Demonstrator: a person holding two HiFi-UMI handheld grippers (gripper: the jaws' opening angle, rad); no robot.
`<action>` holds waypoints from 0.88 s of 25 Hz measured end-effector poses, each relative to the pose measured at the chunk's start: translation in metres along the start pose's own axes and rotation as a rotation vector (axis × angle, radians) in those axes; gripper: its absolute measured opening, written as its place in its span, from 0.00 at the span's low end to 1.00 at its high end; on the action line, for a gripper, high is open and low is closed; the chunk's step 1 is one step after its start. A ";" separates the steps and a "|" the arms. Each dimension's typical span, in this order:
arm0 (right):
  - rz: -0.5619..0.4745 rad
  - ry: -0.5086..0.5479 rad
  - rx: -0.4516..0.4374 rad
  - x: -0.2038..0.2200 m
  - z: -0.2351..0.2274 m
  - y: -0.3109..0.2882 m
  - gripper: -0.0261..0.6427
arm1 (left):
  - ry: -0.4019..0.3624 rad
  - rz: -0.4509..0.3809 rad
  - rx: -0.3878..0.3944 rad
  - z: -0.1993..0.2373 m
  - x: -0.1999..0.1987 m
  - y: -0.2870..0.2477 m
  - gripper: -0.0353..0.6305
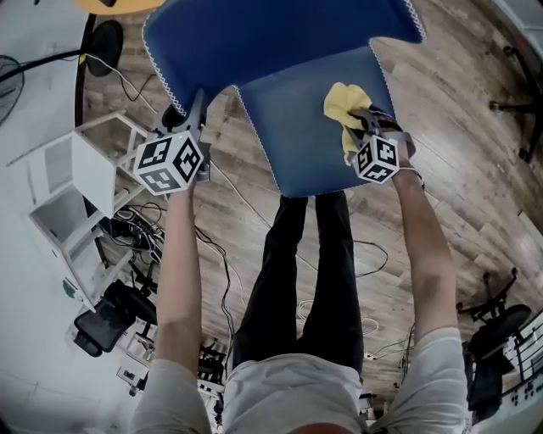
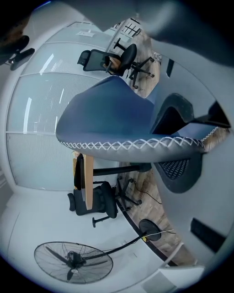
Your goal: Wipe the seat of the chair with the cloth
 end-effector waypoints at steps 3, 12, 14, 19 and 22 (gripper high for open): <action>0.006 -0.057 0.034 0.007 -0.004 0.006 0.17 | -0.007 -0.007 -0.019 0.002 0.000 0.000 0.25; 0.052 -0.136 0.083 0.047 -0.012 0.030 0.17 | -0.003 0.009 -0.014 0.003 -0.001 -0.002 0.26; 0.059 -0.167 0.106 0.053 -0.012 0.034 0.17 | 0.003 0.005 -0.017 0.003 0.000 -0.002 0.26; 0.074 -0.308 0.185 0.070 -0.004 0.047 0.17 | 0.006 -0.010 -0.017 -0.001 0.001 -0.003 0.26; 0.080 -0.472 0.240 0.076 0.006 0.052 0.17 | -0.003 -0.013 -0.011 -0.001 0.002 -0.003 0.26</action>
Point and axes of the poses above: the fingertips, and each gripper's own axes: y backward along the fingers, z to its left, x out of its underside, the point moved 8 cm from there along y, backward along the fingers, and after that the axes turned 4 degrees about -y, right-handed, at the moved point
